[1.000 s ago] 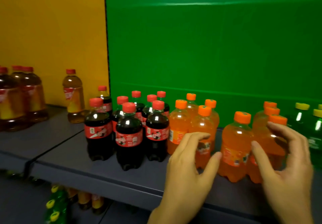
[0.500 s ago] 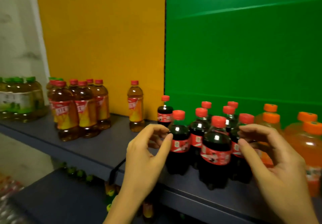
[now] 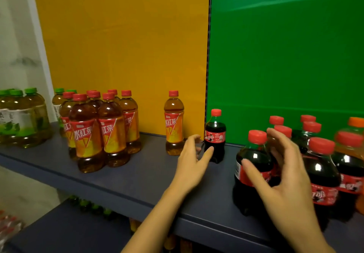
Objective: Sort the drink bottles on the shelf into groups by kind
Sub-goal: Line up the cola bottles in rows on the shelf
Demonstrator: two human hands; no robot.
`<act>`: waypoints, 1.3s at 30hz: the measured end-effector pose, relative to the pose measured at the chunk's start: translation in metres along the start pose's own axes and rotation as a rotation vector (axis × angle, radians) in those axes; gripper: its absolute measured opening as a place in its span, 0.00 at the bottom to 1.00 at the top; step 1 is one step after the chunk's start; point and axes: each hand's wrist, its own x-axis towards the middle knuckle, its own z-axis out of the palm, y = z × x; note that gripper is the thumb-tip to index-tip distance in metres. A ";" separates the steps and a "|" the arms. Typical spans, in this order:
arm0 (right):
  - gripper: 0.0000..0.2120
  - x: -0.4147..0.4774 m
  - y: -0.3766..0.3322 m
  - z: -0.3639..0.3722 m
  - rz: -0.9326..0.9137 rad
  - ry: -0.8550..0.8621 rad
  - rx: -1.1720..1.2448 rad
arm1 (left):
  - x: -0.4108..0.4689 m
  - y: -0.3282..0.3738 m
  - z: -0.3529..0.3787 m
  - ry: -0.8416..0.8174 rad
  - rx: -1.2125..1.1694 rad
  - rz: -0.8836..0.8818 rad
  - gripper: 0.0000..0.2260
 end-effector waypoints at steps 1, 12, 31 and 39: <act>0.33 0.000 0.002 0.006 0.010 0.000 -0.007 | 0.007 -0.002 0.005 -0.055 -0.038 -0.038 0.22; 0.39 -0.003 0.023 0.033 -0.033 0.061 -0.093 | 0.067 0.003 0.034 -0.057 -0.102 -0.173 0.42; 0.34 0.010 0.028 0.071 0.314 -0.199 -0.152 | 0.094 -0.032 0.029 -0.300 -0.182 -0.037 0.26; 0.27 0.039 0.049 0.076 0.420 -0.190 -0.228 | 0.087 -0.043 0.008 -0.302 -0.263 -0.056 0.25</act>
